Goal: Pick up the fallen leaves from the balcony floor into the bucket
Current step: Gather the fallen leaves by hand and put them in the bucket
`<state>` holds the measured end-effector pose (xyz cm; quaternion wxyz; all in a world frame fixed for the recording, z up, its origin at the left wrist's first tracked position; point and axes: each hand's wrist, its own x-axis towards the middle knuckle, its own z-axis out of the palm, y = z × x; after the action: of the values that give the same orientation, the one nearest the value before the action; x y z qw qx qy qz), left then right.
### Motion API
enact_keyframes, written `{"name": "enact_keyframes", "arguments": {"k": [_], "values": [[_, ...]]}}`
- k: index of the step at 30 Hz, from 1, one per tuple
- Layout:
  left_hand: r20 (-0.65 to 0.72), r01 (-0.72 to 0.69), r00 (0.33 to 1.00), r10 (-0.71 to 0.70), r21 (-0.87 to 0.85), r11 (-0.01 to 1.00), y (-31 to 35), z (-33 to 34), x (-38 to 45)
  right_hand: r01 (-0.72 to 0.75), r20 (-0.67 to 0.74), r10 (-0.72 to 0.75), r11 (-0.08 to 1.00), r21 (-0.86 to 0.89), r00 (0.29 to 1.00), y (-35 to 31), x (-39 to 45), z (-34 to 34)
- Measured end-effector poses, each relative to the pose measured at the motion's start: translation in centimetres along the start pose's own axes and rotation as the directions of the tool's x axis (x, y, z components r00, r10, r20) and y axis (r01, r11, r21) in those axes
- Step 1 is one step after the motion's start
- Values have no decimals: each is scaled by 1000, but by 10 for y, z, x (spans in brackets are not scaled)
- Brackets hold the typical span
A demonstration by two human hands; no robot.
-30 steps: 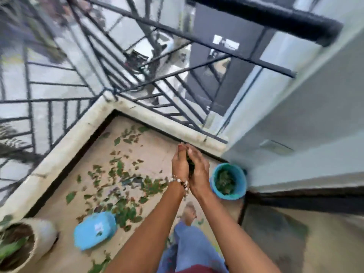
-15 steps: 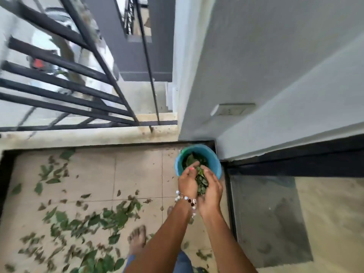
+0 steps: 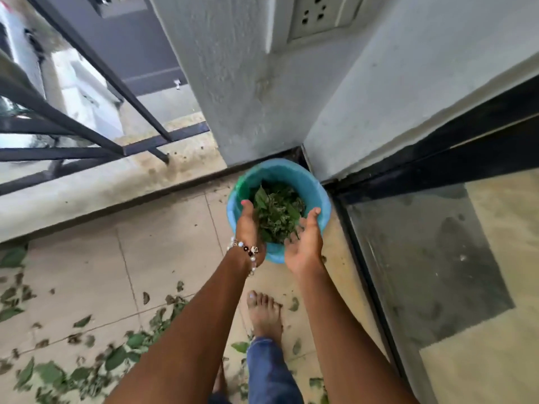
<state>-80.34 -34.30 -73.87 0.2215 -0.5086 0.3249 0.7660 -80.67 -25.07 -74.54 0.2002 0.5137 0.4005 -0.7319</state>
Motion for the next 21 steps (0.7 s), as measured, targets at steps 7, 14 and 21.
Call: {"name": "enact_keyframes", "arguments": {"k": [7, 14, 21], "values": [[-87, -42, 994, 70, 284, 958, 9, 5, -69, 61, -15, -63, 994, -90, 998, -21, -61, -3], [-42, -120, 987, 157, 458, 881, 26, 10, -198, 237, 72, -227, 911, -338, 971, -38, -199, -10], [92, -275, 958, 271, 557, 784, 11, 17, -337, 379, 62, -377, 883, -276, 924, -47, -351, -54]]}}
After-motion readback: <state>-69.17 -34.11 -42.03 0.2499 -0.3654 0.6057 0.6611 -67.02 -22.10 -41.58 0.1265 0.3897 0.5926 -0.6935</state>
